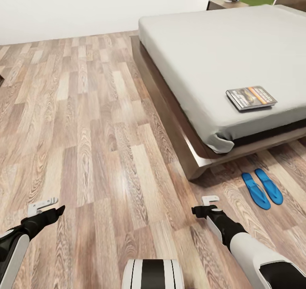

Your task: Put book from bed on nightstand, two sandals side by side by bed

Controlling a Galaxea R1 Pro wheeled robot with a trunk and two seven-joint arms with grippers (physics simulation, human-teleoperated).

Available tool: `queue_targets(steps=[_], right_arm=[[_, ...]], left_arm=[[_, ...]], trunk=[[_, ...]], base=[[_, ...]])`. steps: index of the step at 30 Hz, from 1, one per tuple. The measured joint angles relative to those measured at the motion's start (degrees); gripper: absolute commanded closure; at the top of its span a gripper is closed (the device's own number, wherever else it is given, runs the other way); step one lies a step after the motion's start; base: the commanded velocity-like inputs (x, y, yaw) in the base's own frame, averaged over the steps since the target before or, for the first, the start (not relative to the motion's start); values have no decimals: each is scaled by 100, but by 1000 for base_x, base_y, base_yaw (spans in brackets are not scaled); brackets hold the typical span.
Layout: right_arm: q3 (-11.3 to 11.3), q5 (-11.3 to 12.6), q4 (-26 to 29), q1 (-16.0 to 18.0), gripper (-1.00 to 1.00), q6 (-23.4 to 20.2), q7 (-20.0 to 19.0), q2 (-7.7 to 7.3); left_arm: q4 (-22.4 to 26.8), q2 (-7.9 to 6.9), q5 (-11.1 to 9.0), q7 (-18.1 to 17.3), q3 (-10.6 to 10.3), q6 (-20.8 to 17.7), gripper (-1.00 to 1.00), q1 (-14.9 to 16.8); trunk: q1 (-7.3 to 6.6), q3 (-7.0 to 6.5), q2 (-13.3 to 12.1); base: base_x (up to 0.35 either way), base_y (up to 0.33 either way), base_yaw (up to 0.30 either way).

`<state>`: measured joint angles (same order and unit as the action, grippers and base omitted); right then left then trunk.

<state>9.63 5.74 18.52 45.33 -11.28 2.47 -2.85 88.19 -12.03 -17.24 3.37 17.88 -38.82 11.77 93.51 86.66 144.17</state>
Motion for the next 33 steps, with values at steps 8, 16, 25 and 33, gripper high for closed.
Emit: queue_targets(steps=[8, 16, 25, 33], right_arm=[[0, 0, 1, 0, -100, -8, 0, 0], [-6, 1, -1, 1, -100, 2, -8, 0], [-9, 8, 56, 2, -100, -11, 5, 10], [-5, 4, 62, 0, -100, -13, -3, 9]], left_arm=[[4, 3, -12, -2, -24, -3, -100, 21], [0, 8, -111, -2, -40, -67, -100, 134], [6, 7, -492, 1, -74, -355, -100, 156], [6, 91, -569, 5, -85, -385, -100, 158]], trunk=[[-8, -105, -4], [-28, -315, -14], [-52, -519, -26], [-72, -697, -37]], base=[[0, 23, -276], [0, 1, -209], [0, 0, -19], [0, 0, -192]])
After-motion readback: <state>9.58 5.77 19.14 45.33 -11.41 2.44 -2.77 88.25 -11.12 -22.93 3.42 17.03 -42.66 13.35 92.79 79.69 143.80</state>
